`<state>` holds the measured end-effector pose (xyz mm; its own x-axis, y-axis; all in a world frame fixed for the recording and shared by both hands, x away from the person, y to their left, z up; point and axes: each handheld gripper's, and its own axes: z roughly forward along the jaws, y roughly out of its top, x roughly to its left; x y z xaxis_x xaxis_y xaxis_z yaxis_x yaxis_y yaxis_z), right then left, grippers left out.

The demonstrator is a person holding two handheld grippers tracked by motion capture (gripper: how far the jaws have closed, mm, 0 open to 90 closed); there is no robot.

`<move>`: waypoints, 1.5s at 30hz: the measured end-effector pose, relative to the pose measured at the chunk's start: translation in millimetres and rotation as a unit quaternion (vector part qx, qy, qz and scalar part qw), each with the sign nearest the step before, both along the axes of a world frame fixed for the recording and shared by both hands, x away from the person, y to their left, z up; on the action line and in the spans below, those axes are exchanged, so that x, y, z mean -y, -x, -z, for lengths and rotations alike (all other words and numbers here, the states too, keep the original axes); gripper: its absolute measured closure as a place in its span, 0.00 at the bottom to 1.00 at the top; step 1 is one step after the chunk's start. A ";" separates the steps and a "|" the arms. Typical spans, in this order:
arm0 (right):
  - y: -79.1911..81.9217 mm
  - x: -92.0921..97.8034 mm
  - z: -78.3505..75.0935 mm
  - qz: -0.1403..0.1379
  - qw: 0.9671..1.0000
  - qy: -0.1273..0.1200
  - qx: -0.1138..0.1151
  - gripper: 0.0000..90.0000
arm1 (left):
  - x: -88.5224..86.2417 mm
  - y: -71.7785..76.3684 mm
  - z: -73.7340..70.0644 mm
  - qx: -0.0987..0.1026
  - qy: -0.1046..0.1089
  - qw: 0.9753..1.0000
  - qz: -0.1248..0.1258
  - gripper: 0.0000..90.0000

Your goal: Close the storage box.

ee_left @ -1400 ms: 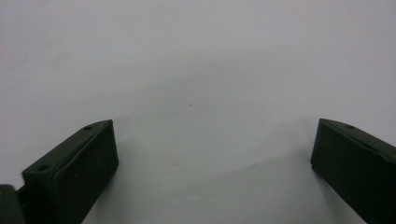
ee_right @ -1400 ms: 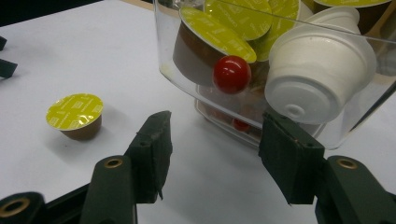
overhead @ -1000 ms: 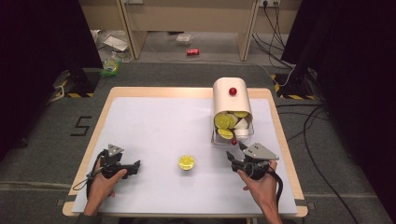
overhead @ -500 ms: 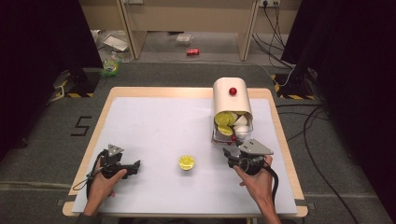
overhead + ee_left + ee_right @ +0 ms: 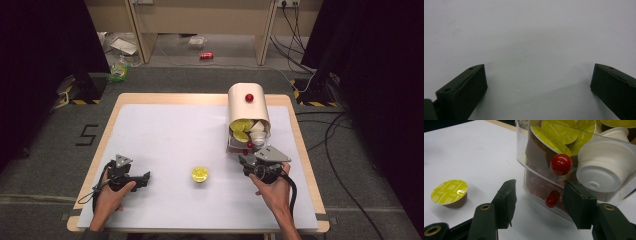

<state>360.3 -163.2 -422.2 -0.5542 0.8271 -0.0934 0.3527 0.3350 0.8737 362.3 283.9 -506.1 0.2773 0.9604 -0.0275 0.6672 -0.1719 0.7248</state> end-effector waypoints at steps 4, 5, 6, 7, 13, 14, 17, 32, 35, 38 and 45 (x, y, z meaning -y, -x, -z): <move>-1.9 -0.4 -0.1 0.000 1.000 0.000 0.000 0.50 | 0.0 0.0 0.0 0.000 0.000 1.000 0.000 0.00; -2.5 -0.5 0.0 0.000 1.000 0.000 0.000 0.50 | 0.0 0.0 0.0 0.000 0.000 1.000 0.000 0.00; -3.1 -0.6 0.1 0.001 1.000 -0.001 0.000 0.50 | 0.0 0.0 0.0 0.000 0.000 1.000 0.000 0.00; -3.7 -0.9 0.1 0.002 1.000 -0.001 0.000 0.50 | 0.0 0.0 0.0 0.000 0.000 1.000 0.000 0.00; -7.0 -1.5 0.1 0.003 1.000 -0.002 0.000 0.49 | 0.0 0.0 0.0 0.000 0.000 1.000 0.000 0.00; -7.7 -1.7 0.3 0.003 1.000 -0.002 0.001 0.49 | 0.0 0.0 0.0 0.000 0.000 1.000 0.000 0.00; -9.6 -3.3 0.6 0.004 1.000 -0.002 0.002 0.49 | 0.0 0.0 0.0 0.000 0.000 1.000 0.000 0.00; -19.1 -6.4 2.4 0.008 1.000 -0.003 0.004 0.50 | 0.0 0.0 0.0 0.000 0.000 1.000 0.000 0.00; -20.2 -6.5 2.6 0.010 1.000 -0.002 0.003 0.50 | 0.0 0.0 0.0 0.000 0.000 1.000 0.000 0.00; -21.6 -6.7 1.7 0.008 1.000 -0.001 0.002 0.50 | 0.0 0.0 0.0 0.000 0.000 1.000 0.000 0.00; -21.6 -6.5 1.6 0.005 1.000 0.002 0.002 0.48 | 0.0 0.0 0.0 0.000 0.000 1.000 0.000 0.00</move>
<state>382.0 -156.7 -423.8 -0.5451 0.8325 -0.0994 0.3531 0.3355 0.8734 362.3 283.9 -506.1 0.2774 0.9604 -0.0275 0.6670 -0.1719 0.7250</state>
